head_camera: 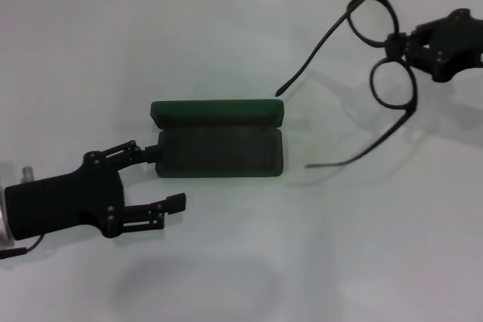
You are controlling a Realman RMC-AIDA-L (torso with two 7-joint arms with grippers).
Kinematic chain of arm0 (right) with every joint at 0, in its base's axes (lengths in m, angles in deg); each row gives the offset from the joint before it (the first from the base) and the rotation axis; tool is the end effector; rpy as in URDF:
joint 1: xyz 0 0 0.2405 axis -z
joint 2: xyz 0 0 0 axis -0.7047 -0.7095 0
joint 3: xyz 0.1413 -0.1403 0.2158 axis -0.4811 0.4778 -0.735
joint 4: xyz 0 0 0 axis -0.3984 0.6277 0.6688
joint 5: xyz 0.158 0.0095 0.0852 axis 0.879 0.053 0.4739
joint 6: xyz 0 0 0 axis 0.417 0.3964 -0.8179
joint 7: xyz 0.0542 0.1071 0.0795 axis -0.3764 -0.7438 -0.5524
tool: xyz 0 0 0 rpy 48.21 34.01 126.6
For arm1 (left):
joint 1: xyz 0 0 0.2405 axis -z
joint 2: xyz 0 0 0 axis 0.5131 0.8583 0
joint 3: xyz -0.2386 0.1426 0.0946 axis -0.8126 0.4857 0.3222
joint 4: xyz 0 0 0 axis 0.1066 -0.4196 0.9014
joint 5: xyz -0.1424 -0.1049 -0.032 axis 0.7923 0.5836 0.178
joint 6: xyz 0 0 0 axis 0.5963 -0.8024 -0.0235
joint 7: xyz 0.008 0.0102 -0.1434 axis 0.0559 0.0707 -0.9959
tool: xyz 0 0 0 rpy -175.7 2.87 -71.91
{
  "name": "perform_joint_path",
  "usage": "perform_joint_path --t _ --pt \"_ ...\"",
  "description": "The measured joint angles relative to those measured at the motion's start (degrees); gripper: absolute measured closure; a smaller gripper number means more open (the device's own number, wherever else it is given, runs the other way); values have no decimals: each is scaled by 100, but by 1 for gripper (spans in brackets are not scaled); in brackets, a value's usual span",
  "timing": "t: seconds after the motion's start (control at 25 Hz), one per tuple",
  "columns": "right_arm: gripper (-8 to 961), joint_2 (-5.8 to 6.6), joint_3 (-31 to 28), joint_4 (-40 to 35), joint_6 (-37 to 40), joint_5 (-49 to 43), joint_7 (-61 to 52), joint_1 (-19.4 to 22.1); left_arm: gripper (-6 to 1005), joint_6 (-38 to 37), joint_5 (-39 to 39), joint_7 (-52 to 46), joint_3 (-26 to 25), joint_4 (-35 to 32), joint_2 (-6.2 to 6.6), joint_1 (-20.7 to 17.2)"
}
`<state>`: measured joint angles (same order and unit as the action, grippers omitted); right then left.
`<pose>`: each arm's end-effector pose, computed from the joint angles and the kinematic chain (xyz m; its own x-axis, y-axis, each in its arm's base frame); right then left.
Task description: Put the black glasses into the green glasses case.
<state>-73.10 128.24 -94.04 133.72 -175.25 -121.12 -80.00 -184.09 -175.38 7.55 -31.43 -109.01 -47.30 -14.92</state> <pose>0.2287 0.3804 0.0274 0.8943 -0.2012 -0.3996 -0.3420 -0.8834 -0.3204 -0.3169 0.2370 -0.0104 0.7660 0.2438 0.5948 0.4122 -0.8964 -0.1634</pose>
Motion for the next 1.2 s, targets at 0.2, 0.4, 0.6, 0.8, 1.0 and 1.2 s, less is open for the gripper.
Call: perform_joint_path --t 0.2,0.4,0.6,0.8,1.0,1.2 --pt "909 12 -1 478 9 736 1204 129 112 -3 -2 -2 2 126 12 107" --pt "909 -1 0 775 19 865 2161 165 111 -9 -1 -9 23 136 15 134" --pt "909 -4 6 1219 28 1243 3279 185 111 -14 -9 -12 29 149 -7 183" --pt "909 -4 28 1410 62 1493 3678 200 112 -20 -42 -12 40 202 -14 240" --pt "909 13 45 1451 70 1498 3695 197 121 -389 -46 -48 45 205 -9 331" --pt "909 31 19 1452 118 1512 3690 192 137 -815 -51 -100 116 262 6 579"
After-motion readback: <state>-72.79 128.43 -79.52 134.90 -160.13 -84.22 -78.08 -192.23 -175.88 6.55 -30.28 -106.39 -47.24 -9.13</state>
